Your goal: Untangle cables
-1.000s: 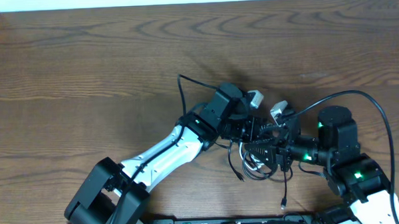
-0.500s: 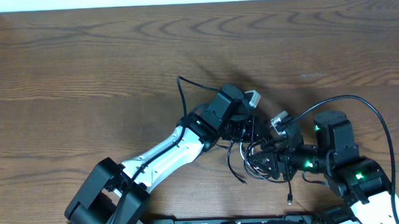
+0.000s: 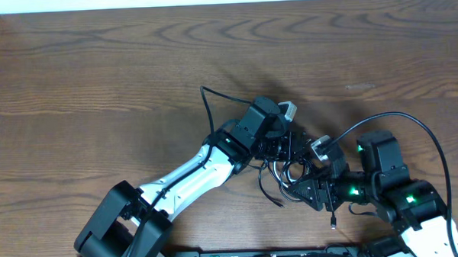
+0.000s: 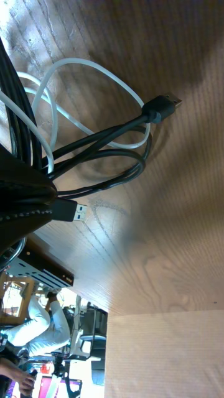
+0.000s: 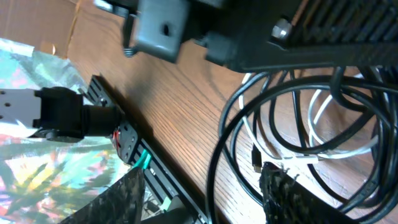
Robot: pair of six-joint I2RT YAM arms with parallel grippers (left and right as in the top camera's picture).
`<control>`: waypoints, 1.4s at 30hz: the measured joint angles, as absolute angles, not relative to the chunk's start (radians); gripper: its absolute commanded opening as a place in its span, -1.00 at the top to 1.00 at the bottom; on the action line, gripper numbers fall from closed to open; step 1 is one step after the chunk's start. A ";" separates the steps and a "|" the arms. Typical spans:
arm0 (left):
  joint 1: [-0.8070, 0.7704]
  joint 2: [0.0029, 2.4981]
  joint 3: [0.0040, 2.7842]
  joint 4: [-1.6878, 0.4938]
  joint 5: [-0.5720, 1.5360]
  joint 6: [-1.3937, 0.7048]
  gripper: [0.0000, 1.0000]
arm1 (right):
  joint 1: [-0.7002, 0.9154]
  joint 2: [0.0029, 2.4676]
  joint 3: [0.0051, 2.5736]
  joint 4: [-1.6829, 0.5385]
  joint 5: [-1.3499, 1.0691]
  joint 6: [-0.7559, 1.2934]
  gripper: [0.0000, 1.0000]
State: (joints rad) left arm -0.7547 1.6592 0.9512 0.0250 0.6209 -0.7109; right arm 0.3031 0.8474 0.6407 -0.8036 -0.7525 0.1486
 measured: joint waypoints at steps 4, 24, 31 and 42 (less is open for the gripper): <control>-0.755 1.659 0.951 0.025 0.621 -0.711 0.85 | 0.319 0.878 0.641 -0.802 -0.742 0.149 -0.11; -0.755 1.659 0.951 0.024 0.617 -0.712 0.85 | 0.385 0.983 0.641 -0.497 -0.854 0.239 0.98; -0.755 1.659 0.951 0.024 0.617 -0.714 0.85 | 0.386 0.983 0.641 -0.485 -1.001 0.232 0.63; -0.756 1.659 0.951 0.004 0.606 -0.714 0.82 | 0.388 0.983 0.641 -0.589 -0.835 0.216 0.11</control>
